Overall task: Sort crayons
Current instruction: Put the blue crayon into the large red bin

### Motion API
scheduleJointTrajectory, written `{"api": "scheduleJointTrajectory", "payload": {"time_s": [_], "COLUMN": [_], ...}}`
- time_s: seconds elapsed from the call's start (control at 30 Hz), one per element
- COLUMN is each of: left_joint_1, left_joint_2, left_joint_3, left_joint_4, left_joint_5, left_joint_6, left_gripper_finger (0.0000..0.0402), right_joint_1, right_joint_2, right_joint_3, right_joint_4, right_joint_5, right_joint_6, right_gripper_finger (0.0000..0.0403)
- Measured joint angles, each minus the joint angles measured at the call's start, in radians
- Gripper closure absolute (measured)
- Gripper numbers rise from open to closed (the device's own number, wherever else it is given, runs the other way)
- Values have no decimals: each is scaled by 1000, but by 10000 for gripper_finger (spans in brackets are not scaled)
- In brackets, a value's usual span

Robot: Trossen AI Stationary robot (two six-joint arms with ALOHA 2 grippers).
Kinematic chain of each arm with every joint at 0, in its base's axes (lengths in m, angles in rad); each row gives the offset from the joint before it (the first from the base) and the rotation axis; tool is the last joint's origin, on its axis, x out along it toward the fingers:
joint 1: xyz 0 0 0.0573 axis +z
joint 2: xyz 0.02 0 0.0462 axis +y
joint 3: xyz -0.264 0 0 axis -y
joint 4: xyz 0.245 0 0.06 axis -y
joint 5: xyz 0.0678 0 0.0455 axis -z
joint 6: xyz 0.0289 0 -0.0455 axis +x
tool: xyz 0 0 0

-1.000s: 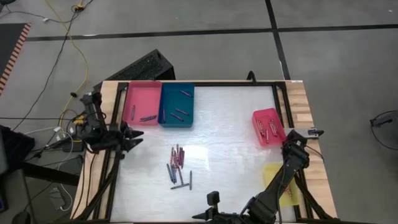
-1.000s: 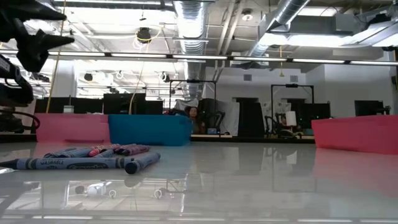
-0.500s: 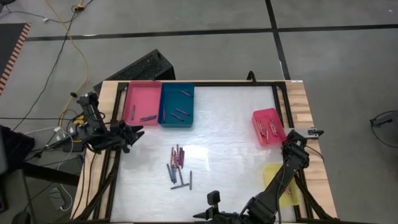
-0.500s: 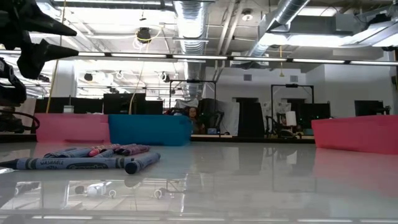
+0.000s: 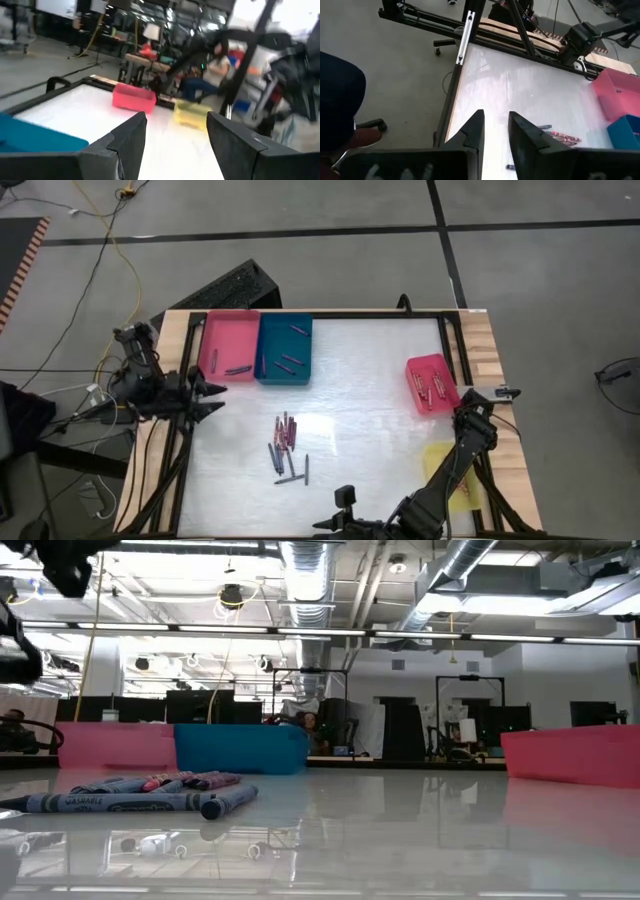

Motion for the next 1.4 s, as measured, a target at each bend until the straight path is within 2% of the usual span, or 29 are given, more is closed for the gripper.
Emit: {"api": "scheduleJointTrajectory", "payload": {"time_s": [0.1,0.2,0.3,0.43,0.53,0.7,0.9,1.07,1.2,1.3,1.4], "left_joint_1": [0,0,0,0,0,42,168,238,270,294,315], "left_joint_2": [115,241,366,519,619,783,957,1063,1125,1158,1190], "left_joint_3": [57,107,159,246,320,435,546,568,568,568,568], "left_joint_4": [-87,-193,-288,-379,-434,-570,-665,-666,-667,-675,-727], "left_joint_5": [38,71,95,198,272,350,494,473,513,614,759], "left_joint_6": [-40,-157,-311,-468,-528,-535,-534,-598,-690,-706,-649], "left_gripper_finger": [203,203,203,203,203,203,203,203,203,203,203], "right_joint_1": [-1,-1,-10,-29,-50,-66,-75,-76,-77,-76,-72], "right_joint_2": [0,0,0,0,-2,-2,-2,-1,-1,-1,-1], "right_joint_3": [0,0,0,-2,-35,-98,-152,-186,-195,-194,-194], "right_joint_4": [-13,-74,-203,-386,-419,-387,-373,-348,-338,-329,-328], "right_joint_5": [0,1,1,2,3,1,-2,-25,-58,-57,-57], "right_joint_6": [3,43,184,432,530,519,524,535,534,534,534], "right_gripper_finger": [317,317,317,317,317,317,317,317,317,317,317]}}
